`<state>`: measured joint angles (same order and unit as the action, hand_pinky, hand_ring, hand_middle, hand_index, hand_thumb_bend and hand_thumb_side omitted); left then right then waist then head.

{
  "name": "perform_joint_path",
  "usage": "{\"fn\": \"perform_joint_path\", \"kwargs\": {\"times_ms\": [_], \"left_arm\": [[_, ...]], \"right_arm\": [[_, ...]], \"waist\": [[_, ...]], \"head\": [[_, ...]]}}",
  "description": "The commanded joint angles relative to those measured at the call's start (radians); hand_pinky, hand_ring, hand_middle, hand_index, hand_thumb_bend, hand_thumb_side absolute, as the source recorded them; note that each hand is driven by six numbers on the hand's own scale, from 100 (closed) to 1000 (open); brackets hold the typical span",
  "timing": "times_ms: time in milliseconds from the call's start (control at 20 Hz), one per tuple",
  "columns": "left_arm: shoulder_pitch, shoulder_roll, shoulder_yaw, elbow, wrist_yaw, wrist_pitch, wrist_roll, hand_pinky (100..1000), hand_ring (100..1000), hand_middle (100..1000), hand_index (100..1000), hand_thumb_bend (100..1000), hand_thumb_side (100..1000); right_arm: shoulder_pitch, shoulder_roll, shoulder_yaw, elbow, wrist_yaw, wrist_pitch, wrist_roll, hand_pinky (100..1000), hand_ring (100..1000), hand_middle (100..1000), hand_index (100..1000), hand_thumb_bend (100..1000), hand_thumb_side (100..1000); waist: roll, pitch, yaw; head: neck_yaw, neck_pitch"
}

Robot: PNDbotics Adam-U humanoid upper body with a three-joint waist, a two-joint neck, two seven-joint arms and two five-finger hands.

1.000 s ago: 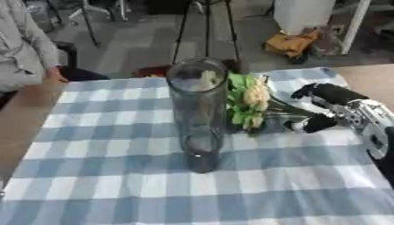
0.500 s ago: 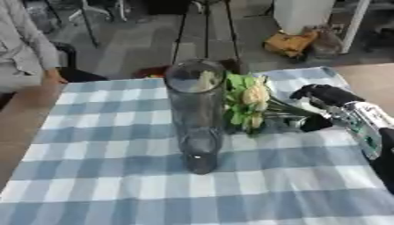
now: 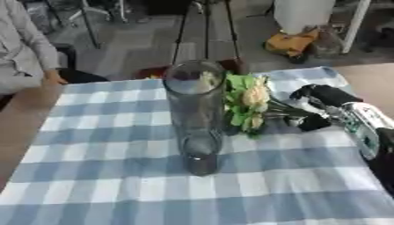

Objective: Arrange flowers into the vase.

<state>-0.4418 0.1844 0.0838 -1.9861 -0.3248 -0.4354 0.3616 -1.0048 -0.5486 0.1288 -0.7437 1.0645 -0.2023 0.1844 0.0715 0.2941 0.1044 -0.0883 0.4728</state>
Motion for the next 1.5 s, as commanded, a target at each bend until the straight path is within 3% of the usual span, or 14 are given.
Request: {"fn": "perform_joint_path", "kwargs": {"times_ms": [50,600,1050,1500], "left_arm": [[-0.009,0.01,-0.002,-0.014,0.006,0.004,0.0,569,770,818,894,282,1000],[-0.009,0.007,-0.005,-0.014,0.012,0.008,-0.003,568,770,818,893,279,1000],[-0.01,0.007,-0.004,-0.014,0.011,0.012,-0.005,570,771,819,892,279,1000],[-0.01,0.006,-0.005,-0.014,0.011,0.015,-0.008,572,771,819,892,281,1000]], "right_arm": [[-0.028,-0.009,-0.013,0.007,0.025,-0.004,0.008,890,907,785,883,363,492],[-0.04,0.001,-0.031,0.022,0.039,0.008,-0.012,880,881,748,859,302,462],[-0.042,-0.003,-0.024,0.008,0.032,-0.01,0.006,807,720,540,731,282,415],[-0.044,-0.006,-0.015,-0.009,0.052,-0.007,0.002,795,683,497,704,266,383]], "waist": [[-0.001,-0.013,0.003],[0.003,-0.002,0.008],[0.003,-0.003,0.004],[0.001,-0.004,0.003]], "head": [[-0.004,-0.014],[-0.013,-0.02],[-0.009,-0.014],[-0.007,-0.016]]}}
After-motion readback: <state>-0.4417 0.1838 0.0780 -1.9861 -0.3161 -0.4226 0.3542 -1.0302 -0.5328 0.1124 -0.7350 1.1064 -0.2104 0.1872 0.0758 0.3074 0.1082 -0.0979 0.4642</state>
